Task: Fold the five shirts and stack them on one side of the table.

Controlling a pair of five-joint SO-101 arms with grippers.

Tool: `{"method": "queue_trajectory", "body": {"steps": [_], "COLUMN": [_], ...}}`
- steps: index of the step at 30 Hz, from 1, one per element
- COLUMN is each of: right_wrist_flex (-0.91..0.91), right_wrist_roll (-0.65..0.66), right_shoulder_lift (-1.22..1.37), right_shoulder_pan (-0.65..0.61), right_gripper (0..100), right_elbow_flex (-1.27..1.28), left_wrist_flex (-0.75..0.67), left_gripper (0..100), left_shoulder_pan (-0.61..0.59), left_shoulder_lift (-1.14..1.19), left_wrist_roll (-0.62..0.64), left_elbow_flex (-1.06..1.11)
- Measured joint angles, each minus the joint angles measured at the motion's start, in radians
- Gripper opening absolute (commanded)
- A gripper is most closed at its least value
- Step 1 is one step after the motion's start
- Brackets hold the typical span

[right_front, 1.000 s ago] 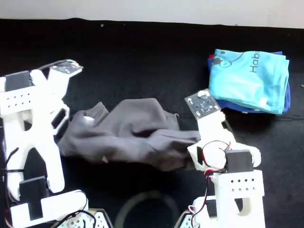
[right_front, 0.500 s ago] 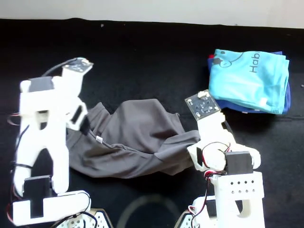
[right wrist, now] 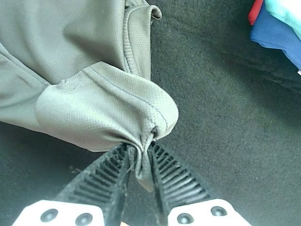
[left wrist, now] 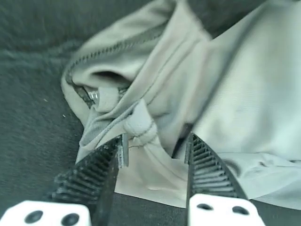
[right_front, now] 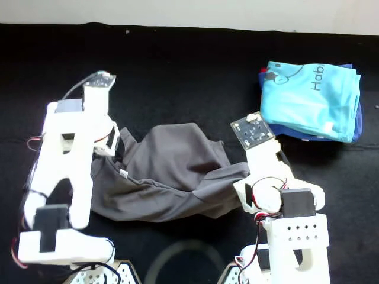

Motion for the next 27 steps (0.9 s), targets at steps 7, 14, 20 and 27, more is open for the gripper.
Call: {"method": "queue_trajectory", "body": {"steps": [7, 14, 20, 27], "right_wrist_flex": [0.0, 0.0, 0.0, 0.0], "right_wrist_roll": [0.0, 0.0, 0.0, 0.0], "right_shoulder_lift": [0.0, 0.0, 0.0, 0.0], "right_shoulder_pan": [0.0, 0.0, 0.0, 0.0], "right_gripper": [0.6, 0.6, 0.6, 0.6], "right_elbow_flex": [0.0, 0.0, 0.0, 0.0], "left_wrist_flex": [-0.006, -0.006, -0.006, 0.146], "left_gripper": [21, 20, 6, 1], "left_shoulder_pan": [-0.04, -0.04, -0.04, -0.04], "left_shoulder_lift": [0.078, 0.193, 0.218, 0.218], "left_wrist_roll": [0.005, 0.005, 0.005, 0.005], "left_elbow_flex": [-0.055, -0.129, -0.132, -0.256]}}
